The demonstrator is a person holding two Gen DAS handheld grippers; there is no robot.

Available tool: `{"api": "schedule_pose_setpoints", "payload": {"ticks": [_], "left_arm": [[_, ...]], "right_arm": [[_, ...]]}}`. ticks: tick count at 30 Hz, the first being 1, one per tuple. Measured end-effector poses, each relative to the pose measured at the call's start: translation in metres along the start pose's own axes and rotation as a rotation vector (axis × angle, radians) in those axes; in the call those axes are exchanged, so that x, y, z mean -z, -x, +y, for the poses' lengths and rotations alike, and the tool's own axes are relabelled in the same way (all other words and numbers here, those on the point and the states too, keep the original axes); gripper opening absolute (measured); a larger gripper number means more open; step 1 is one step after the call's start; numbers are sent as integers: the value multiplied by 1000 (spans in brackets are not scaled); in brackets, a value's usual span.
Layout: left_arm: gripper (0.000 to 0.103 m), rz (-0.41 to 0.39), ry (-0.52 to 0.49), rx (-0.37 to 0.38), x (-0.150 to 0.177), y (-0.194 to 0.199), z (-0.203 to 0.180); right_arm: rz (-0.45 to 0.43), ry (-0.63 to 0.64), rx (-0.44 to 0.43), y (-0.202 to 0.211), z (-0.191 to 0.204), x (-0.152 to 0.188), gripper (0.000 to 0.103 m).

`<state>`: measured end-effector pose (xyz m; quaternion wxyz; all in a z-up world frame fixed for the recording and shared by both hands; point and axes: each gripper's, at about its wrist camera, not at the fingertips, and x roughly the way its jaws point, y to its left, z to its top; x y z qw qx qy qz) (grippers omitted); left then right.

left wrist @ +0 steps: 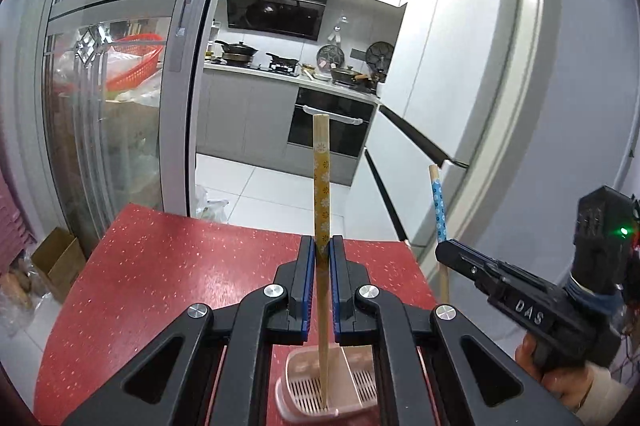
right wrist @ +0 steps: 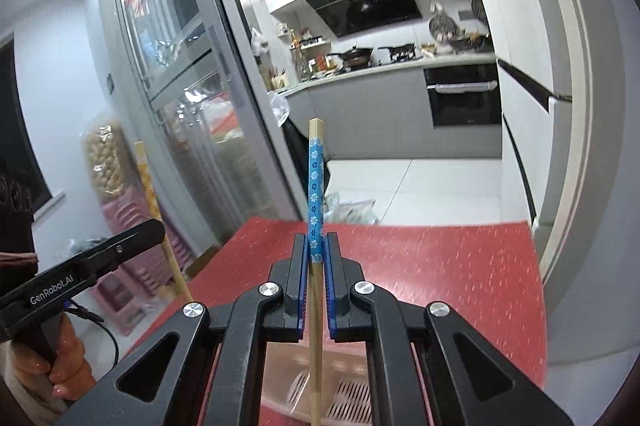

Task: Organize utensils
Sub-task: 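Lift both chopsticks and carry them over the beige utensil holder with both tools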

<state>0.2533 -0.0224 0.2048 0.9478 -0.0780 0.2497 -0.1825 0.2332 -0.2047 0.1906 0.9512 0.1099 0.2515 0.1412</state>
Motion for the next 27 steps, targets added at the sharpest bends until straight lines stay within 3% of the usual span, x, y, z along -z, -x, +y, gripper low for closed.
{"api": "schedule_pose_setpoints", "payload": {"ticks": [9, 15, 21, 27], "left_arm": [[33, -3, 4, -18, 17, -58, -3], [33, 25, 9, -58, 46, -72, 5], [33, 74, -26, -92, 74, -75, 1], [33, 120, -82, -130, 93, -76, -6]], "right_arm": [[-51, 42, 38, -50, -12, 9, 8], [-47, 87, 79, -65, -17, 42, 8], [-24, 98, 106, -58, -20, 70, 8], [-38, 72, 137, -39, -29, 73, 8]]}}
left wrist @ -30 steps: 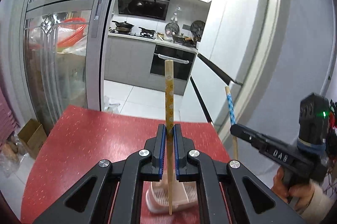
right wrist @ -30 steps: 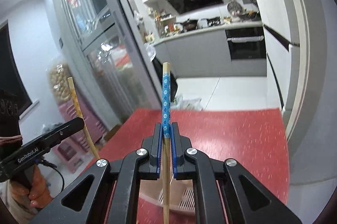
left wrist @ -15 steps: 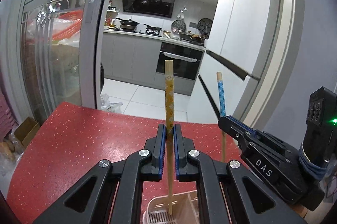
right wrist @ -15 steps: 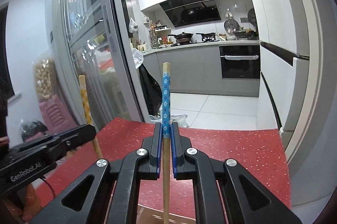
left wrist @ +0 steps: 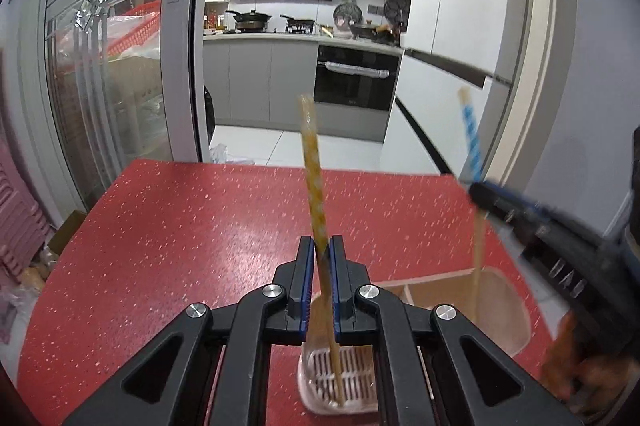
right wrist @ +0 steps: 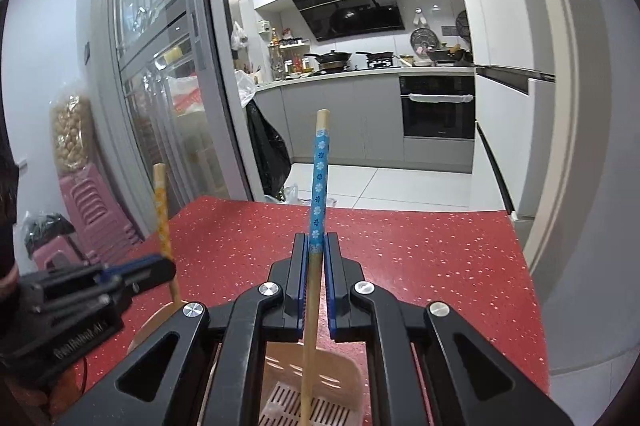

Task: Organize utensils
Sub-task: 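Lift both chopsticks and carry them over the beige utensil holder with both tools, then lower both chopsticks into the holder and open both tools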

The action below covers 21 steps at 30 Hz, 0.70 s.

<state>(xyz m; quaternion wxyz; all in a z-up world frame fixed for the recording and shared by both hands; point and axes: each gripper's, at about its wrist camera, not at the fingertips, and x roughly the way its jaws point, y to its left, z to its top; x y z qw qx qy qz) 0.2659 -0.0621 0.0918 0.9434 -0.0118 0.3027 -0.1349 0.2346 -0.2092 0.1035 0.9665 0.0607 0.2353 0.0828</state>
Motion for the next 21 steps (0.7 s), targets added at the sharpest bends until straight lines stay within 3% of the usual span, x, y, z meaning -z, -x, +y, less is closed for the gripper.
{"api": "schedule_pose_setpoints", "payload": {"ticks": [5, 9, 15, 18, 19, 21], "left_arm": [[33, 3, -13, -23, 5, 3, -1], [33, 10, 11, -27, 4, 8, 3], [33, 6, 2, -48, 4, 16, 1], [33, -6, -10, -66, 4, 21, 0], [33, -9, -11, -65, 5, 23, 0], [33, -6, -10, -59, 6, 24, 1]], "right_arm": [[-35, -22, 55, 12, -6, -1, 8], [-99, 42, 86, 23, 3, 0, 8], [-64, 61, 59, 27, 11, 11, 8], [-26, 13, 29, 34, 2, 11, 9], [-15, -5, 15, 34, -1, 10, 13], [6, -51, -6, 41, -10, 7, 33]]}}
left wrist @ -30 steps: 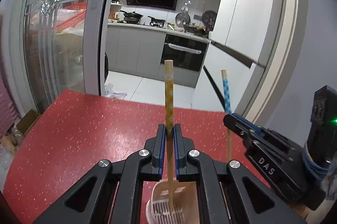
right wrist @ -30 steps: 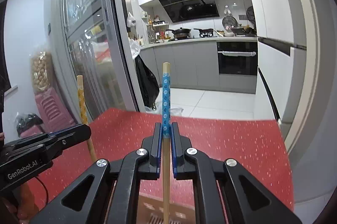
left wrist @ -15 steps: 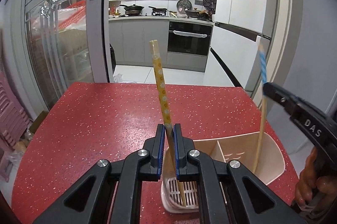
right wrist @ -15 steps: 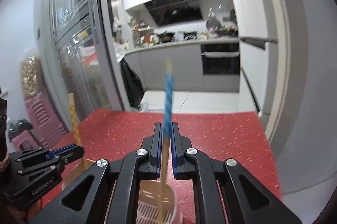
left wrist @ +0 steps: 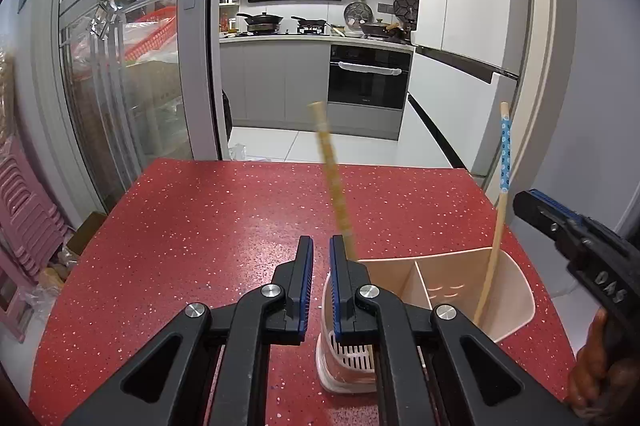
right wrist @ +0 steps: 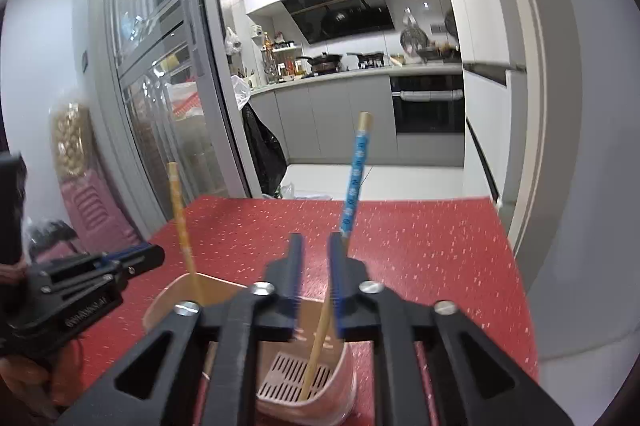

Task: Organize utensils
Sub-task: 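Lower both chopsticks into the holder and open both tools, then grasp a clear spoon by its handle with the left tool while the right tool grasps another spoon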

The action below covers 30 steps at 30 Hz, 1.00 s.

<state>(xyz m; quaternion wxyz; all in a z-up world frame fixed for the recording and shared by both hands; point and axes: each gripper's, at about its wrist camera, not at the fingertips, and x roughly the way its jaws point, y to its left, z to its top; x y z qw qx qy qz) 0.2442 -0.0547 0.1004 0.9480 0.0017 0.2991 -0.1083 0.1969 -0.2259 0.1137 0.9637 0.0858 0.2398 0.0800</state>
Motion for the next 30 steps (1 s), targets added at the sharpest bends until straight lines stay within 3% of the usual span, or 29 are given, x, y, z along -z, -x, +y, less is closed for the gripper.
{"api": "schedule_pose_setpoints", "payload": {"ticks": [1, 2, 9, 11, 12, 15, 24, 30], "left_arm": [[33, 4, 1, 0, 1, 0, 0], [33, 11, 5, 0, 2, 0, 1], [34, 45, 50, 17, 17, 11, 14], [92, 56, 67, 11, 25, 18, 20], [103, 63, 83, -18, 31, 22, 24], [103, 59, 77, -41, 48, 31, 31], [103, 207, 100, -134, 120, 46, 60], [103, 319, 167, -118, 163, 46, 73]], "right_arm": [[4, -15, -7, 3, -2, 0, 49], [10, -27, -15, 6, -5, -1, 53], [93, -122, -47, 26, -20, 6, 63], [121, -138, -48, 30, -21, 11, 68], [139, -147, -50, 33, -21, 15, 70], [192, -162, -56, 43, -21, 31, 80], [404, -170, -13, 64, -13, 93, 80], [512, -166, 7, 71, -3, 134, 80]]}}
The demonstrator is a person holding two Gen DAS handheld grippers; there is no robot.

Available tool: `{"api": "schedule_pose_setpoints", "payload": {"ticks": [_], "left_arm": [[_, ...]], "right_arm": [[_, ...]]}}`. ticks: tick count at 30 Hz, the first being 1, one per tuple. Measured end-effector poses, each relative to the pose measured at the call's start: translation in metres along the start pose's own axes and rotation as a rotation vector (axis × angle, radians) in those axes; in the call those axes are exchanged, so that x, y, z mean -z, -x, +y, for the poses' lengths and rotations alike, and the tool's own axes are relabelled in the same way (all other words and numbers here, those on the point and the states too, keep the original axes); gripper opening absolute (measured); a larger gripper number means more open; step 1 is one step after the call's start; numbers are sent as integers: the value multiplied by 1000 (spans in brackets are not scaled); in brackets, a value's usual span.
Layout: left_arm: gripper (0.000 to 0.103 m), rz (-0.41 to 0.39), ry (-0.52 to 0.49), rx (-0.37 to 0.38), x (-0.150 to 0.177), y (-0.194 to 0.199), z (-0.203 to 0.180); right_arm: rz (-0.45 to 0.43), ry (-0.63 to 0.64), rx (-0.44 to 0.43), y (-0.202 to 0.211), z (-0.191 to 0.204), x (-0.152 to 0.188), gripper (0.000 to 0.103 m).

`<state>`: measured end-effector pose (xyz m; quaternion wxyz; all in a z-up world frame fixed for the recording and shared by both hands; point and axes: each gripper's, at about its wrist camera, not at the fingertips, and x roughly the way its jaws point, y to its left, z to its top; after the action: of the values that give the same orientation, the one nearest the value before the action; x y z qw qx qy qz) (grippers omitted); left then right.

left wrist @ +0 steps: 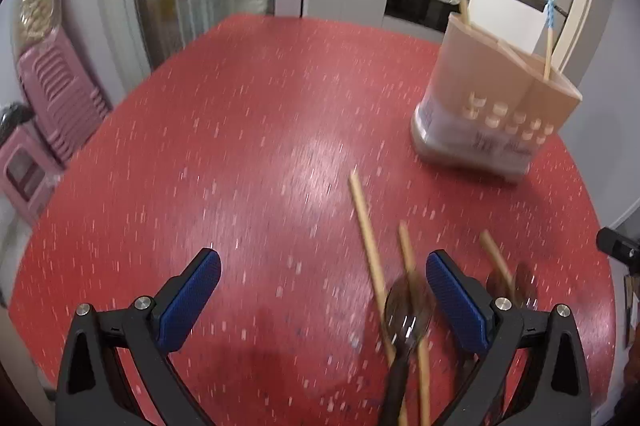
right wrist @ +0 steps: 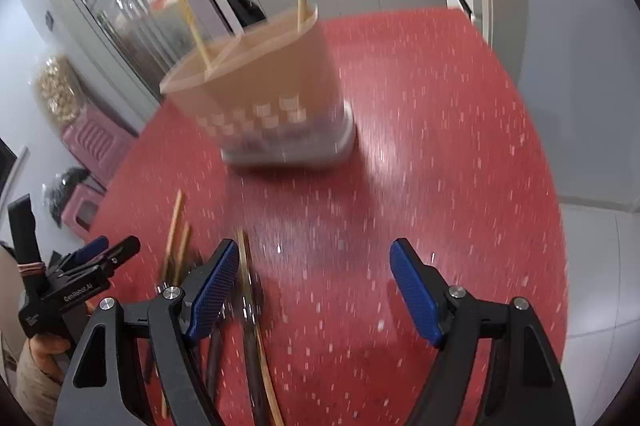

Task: Organize utensils
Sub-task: 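Grasp a clear spoon by its handle with the left tool while the right tool grasps another spoon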

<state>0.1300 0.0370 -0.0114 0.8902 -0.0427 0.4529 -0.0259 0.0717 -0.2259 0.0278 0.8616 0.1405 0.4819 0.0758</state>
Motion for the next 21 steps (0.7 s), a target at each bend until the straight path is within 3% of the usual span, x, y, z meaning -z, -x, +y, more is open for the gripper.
{"api": "schedule_pose_setpoints", "payload": {"ticks": [9, 15, 21], "left_arm": [[103, 32, -41, 19, 38, 3, 0], [103, 34, -83, 43, 49, 6, -9], [103, 59, -129, 53, 58, 7, -22]], "right_arm": [[104, 37, 21, -14, 12, 42, 80], [130, 84, 26, -18, 28, 48, 80], [157, 144, 26, -26, 49, 49, 68]]}}
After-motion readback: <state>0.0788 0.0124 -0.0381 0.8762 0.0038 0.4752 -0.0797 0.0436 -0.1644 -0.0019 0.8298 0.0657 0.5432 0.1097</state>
